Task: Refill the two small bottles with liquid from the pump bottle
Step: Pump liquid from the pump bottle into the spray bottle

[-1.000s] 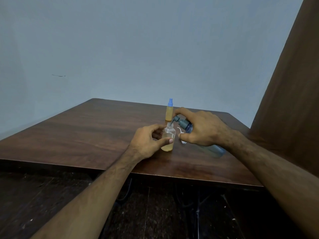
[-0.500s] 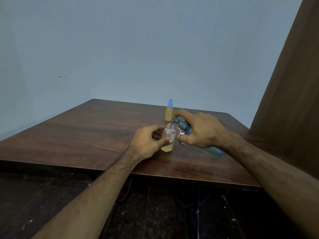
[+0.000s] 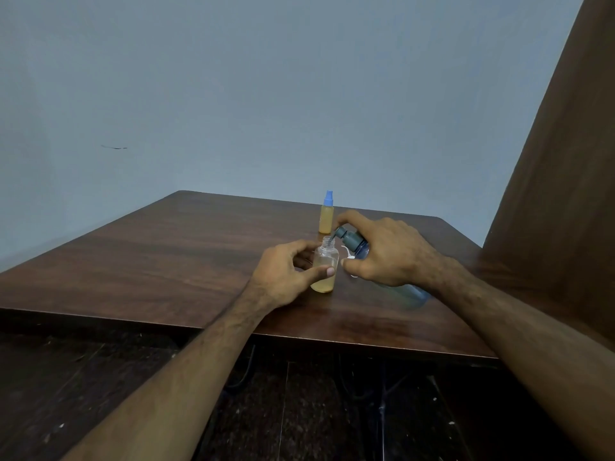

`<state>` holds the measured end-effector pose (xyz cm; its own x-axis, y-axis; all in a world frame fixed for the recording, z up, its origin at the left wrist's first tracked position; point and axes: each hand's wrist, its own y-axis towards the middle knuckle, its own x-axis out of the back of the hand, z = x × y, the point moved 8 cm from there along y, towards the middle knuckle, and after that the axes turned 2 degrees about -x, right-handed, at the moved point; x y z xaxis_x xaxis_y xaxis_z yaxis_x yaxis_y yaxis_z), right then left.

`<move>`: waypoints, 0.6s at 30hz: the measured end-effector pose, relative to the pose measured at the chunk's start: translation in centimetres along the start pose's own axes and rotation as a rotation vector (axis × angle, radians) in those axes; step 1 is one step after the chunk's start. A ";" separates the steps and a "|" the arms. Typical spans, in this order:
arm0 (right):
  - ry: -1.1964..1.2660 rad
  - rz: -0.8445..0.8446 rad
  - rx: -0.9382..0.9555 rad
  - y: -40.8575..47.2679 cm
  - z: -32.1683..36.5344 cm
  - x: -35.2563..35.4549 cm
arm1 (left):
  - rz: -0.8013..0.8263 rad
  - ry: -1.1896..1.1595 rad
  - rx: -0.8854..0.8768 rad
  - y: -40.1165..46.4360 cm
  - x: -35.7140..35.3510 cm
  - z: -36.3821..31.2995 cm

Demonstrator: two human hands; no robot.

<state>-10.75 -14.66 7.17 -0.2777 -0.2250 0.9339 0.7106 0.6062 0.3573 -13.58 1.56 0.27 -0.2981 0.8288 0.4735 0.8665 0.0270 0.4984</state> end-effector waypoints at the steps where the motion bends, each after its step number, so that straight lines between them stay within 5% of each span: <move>1: 0.008 -0.010 -0.001 0.1 0.0 0.0 | 0.000 0.000 0.001 0.0 0.0 0.0; 18: 0.003 -0.033 -0.020 -0.3 -0.3 0.0 | 0.001 0.008 0.000 0.1 0.0 0.0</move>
<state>-10.75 -15.07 7.09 -0.2993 -0.2464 0.9218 0.7136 0.5834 0.3877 -13.51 1.58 0.30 -0.3009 0.8241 0.4799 0.8669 0.0267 0.4978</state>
